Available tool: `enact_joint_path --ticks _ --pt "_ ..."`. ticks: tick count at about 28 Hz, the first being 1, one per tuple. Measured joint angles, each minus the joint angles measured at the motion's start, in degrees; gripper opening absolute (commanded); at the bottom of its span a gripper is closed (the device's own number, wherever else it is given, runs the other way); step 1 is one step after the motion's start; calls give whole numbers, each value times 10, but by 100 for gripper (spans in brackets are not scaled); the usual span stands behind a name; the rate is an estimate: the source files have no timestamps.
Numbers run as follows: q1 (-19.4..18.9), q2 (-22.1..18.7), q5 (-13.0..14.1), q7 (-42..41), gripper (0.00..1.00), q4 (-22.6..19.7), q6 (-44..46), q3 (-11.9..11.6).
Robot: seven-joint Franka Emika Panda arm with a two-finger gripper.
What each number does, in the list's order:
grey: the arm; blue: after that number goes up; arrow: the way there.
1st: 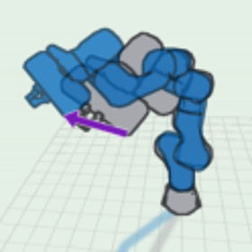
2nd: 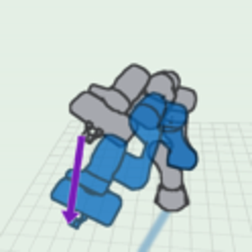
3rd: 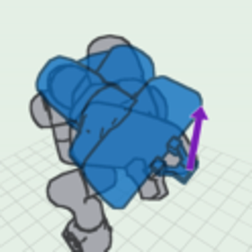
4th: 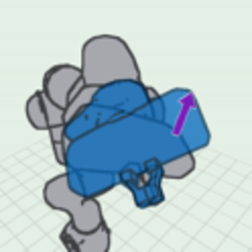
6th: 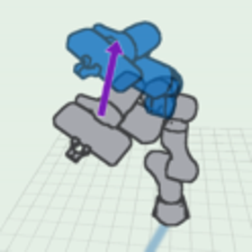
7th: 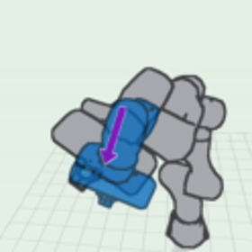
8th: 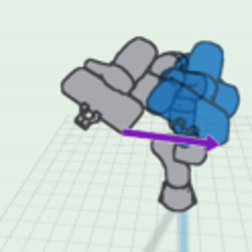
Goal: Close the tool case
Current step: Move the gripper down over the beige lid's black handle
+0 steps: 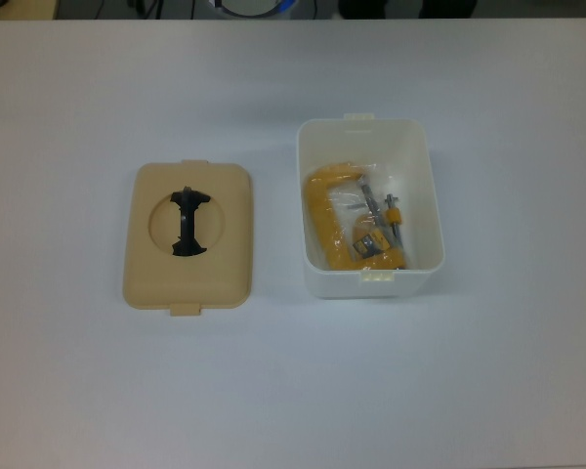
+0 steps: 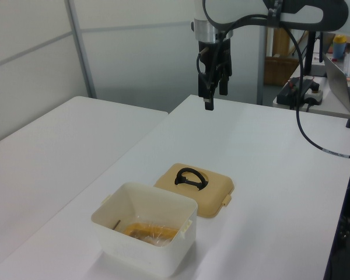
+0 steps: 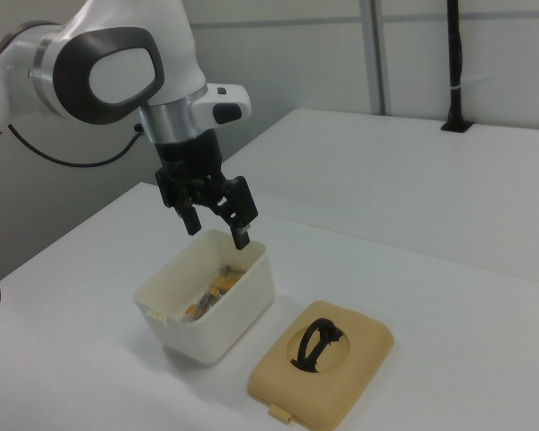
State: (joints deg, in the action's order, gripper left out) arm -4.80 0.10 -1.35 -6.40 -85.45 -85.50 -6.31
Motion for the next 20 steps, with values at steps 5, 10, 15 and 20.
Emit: enact_joint_path --ticks 5,10,15,20 --pt "0 3 0 0 100 0 0 0" --pt "0 12 3 0 100 -1 0 0" --pt "0 29 4 0 100 -2 -6 0" --pt "0 42 4 0 100 -12 -37 0"
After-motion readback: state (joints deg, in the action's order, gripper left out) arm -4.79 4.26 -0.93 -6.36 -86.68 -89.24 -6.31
